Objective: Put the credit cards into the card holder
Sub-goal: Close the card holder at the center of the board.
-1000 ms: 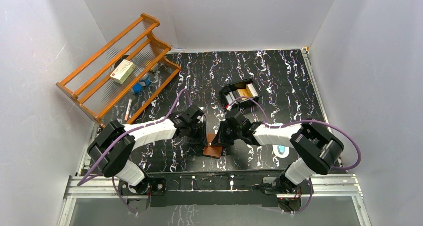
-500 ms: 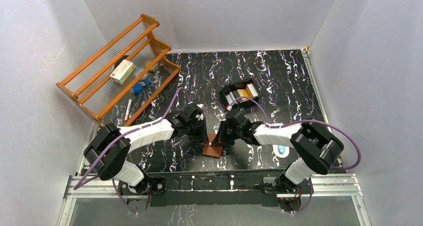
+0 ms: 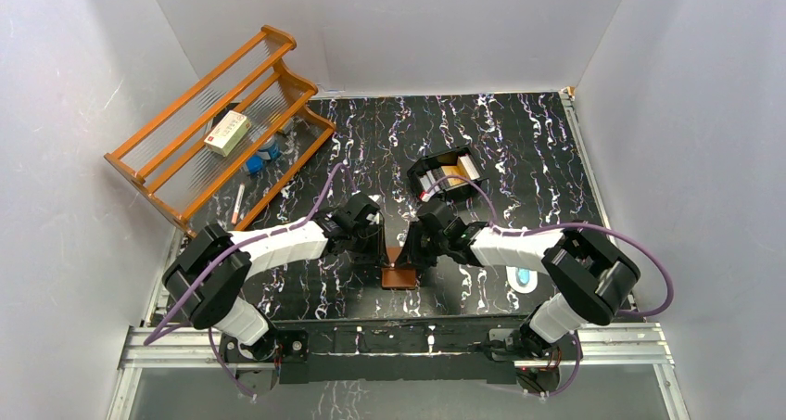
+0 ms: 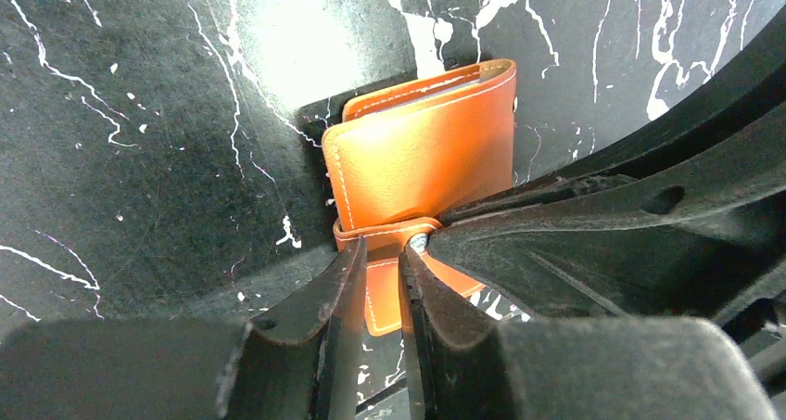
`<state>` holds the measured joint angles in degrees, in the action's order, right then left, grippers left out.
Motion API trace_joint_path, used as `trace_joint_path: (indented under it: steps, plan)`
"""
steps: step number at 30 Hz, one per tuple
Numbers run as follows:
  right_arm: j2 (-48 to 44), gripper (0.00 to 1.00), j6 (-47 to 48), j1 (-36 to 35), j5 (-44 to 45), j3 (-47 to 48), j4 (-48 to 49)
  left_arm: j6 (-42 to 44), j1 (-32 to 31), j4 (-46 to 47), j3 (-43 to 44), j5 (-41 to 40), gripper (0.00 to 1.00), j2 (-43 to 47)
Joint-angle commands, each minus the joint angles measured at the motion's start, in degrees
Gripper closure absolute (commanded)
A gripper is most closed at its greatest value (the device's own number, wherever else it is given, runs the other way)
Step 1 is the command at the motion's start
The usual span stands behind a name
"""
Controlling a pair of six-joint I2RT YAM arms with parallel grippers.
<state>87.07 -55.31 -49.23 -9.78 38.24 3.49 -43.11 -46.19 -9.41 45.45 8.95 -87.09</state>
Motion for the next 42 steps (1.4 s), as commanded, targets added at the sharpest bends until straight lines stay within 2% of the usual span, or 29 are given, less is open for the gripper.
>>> trace_joint_path:
  steps: [1, 13, 31, 42]
  plan:
    - [0.06, 0.84, 2.54, 0.38, 3.11, 3.14, -3.13, 0.13, 0.05, -1.35, -0.26, -1.51, 0.82, -0.68]
    - [2.45, 0.81, 4.55, 0.37, 2.07, 5.96, -3.87, 0.27, 0.05, -0.96, -0.45, -1.48, 0.82, -1.16]
    - [2.4, 0.96, 8.88, -0.76, 3.41, 1.86, -8.63, 0.3, 0.07, -0.96, -0.34, -2.0, 0.82, -1.54]
    - [4.15, 1.0, 10.14, -5.29, 6.87, 0.71, -10.25, 0.15, 0.05, -0.7, -0.69, -1.55, 0.83, -2.32]
